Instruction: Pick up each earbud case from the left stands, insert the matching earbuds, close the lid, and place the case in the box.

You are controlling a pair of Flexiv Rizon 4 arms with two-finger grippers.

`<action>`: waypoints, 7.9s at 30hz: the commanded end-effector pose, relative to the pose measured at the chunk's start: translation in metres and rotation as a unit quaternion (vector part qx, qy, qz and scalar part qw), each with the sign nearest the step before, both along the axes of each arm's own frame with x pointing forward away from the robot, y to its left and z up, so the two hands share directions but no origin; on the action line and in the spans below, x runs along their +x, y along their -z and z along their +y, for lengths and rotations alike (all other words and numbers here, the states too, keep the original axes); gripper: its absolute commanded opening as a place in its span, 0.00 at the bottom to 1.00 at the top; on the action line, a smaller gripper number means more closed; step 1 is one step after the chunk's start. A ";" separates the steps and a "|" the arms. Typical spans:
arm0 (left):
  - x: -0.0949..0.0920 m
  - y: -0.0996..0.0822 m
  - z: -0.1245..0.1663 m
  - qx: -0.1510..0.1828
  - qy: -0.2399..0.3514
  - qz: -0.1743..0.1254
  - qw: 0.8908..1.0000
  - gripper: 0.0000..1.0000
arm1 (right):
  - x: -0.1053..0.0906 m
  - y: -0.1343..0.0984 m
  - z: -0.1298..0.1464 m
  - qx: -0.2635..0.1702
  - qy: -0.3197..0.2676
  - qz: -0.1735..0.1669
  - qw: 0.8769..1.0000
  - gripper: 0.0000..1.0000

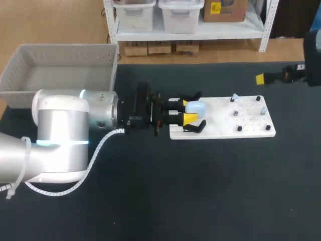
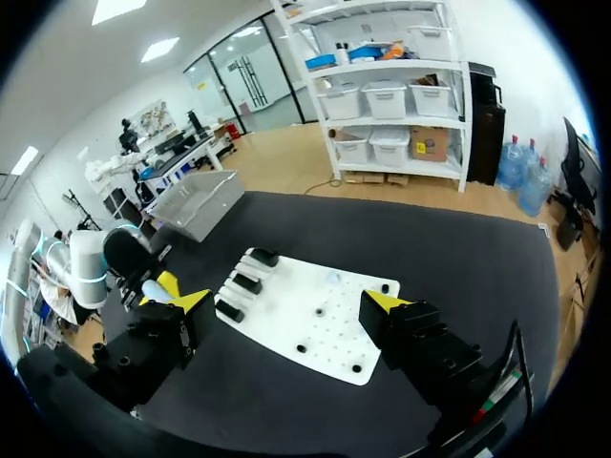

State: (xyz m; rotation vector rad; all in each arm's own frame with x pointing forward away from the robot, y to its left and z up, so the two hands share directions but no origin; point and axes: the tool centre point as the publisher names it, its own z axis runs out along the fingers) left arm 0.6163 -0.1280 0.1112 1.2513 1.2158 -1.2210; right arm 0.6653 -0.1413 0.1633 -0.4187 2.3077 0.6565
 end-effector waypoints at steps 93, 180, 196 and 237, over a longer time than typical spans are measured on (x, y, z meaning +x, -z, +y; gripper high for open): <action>-0.001 0.001 0.000 -0.002 -0.003 -0.001 1.000 0.00 | -0.042 0.039 0.143 -0.014 -0.087 0.084 0.993 1.00; -0.001 0.001 0.000 -0.002 -0.003 -0.001 1.000 0.00 | 0.026 0.131 -0.031 -0.370 0.100 0.239 0.892 0.45; -0.001 0.001 0.000 -0.002 -0.003 -0.001 1.000 0.00 | 0.029 0.136 -0.033 -0.375 0.110 0.226 0.892 0.42; -0.001 0.001 0.000 -0.002 -0.003 -0.001 1.000 0.00 | 0.036 0.149 -0.033 -0.387 0.119 0.229 0.885 0.31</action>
